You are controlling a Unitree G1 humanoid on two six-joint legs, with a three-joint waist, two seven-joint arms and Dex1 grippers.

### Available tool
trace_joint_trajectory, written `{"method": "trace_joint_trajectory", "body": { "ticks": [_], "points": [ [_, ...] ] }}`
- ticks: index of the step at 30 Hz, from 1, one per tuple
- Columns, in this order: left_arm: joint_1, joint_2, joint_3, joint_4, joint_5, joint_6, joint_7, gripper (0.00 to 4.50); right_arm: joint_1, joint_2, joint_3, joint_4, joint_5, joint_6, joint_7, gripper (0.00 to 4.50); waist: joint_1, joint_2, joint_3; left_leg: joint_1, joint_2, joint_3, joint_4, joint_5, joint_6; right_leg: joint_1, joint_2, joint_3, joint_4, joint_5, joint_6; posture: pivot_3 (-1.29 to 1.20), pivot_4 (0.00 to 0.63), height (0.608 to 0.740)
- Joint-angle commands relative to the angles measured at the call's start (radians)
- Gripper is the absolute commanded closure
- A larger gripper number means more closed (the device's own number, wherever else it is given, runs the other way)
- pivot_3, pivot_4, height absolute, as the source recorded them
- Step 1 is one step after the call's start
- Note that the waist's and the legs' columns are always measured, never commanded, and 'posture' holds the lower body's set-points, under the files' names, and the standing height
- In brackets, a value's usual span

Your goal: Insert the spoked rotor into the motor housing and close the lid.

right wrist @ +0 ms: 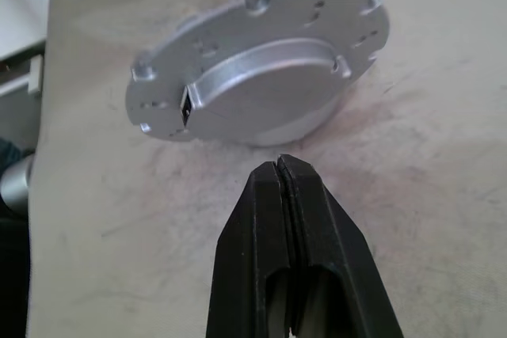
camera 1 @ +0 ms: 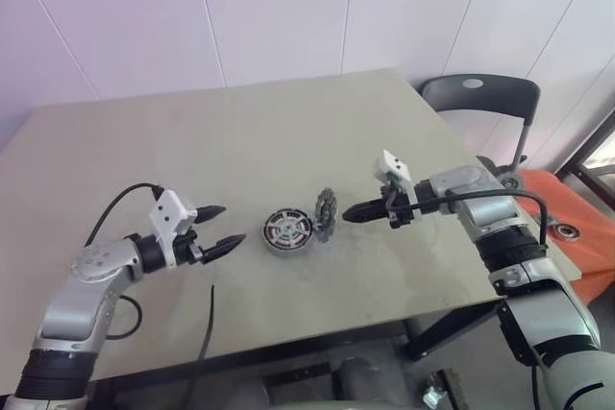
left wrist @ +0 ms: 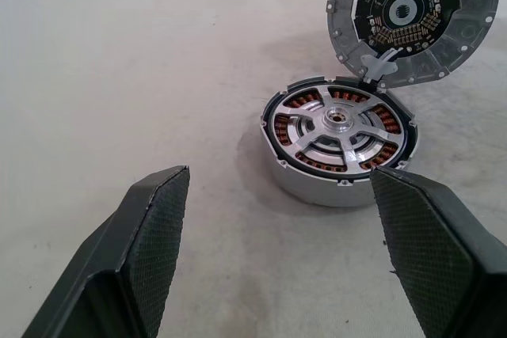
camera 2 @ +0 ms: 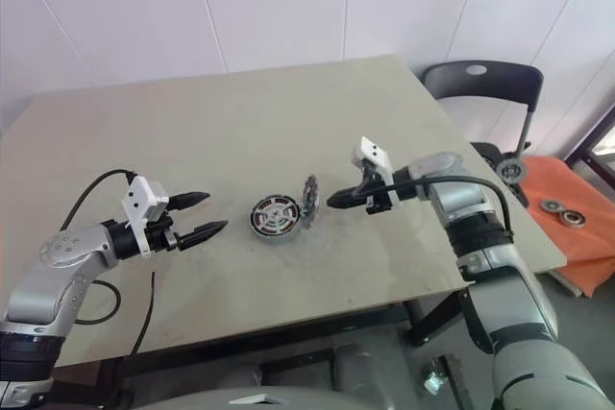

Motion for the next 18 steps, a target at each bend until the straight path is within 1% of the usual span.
{"method": "trace_joint_trajectory", "body": {
  "ticks": [1, 6, 11, 18],
  "points": [
    [-0.011, 0.006, 0.022, -0.011, -0.008, -0.003, 0.002, 0.62, -0.067, 0.011, -0.001, 0.021, -0.003, -0.027, 0.026, 4.48, 0.0, 0.0, 0.0, 0.0, 0.0, 0.0, 0.0, 0.0, 0.0, 0.0, 0.0, 0.0, 0.0, 0.0, 0.0, 0.0, 0.0, 0.74],
    [-0.016, 0.007, 0.022, -0.01, -0.009, -0.001, 0.001, 0.62, -0.123, 0.037, 0.013, 0.076, -0.02, -0.047, 0.05, 4.48, -0.001, 0.0, 0.0, 0.0, 0.0, 0.0, 0.0, 0.0, 0.0, 0.0, 0.0, 0.0, 0.0, 0.0, 0.0, 0.0, 0.0, 0.74],
    [-0.014, 0.007, 0.023, -0.013, -0.009, 0.0, 0.003, 0.62, -0.145, 0.042, 0.026, 0.091, -0.034, -0.059, 0.082, 4.48, 0.0, 0.0, 0.0, 0.0, 0.0, 0.0, 0.0, 0.0, 0.0, 0.0, 0.0, 0.0, 0.0, 0.0, 0.0, 0.0, 0.0, 0.74],
    [-0.001, 0.004, 0.027, -0.02, -0.01, -0.001, 0.01, 0.62, -0.168, 0.03, 0.017, 0.085, -0.005, 0.01, 0.149, 4.48, 0.0, 0.0, 0.0, 0.0, 0.0, 0.0, 0.0, 0.0, 0.0, 0.0, 0.0, 0.0, 0.001, 0.0, 0.0, 0.0, 0.0, 0.74]
  ]
}}
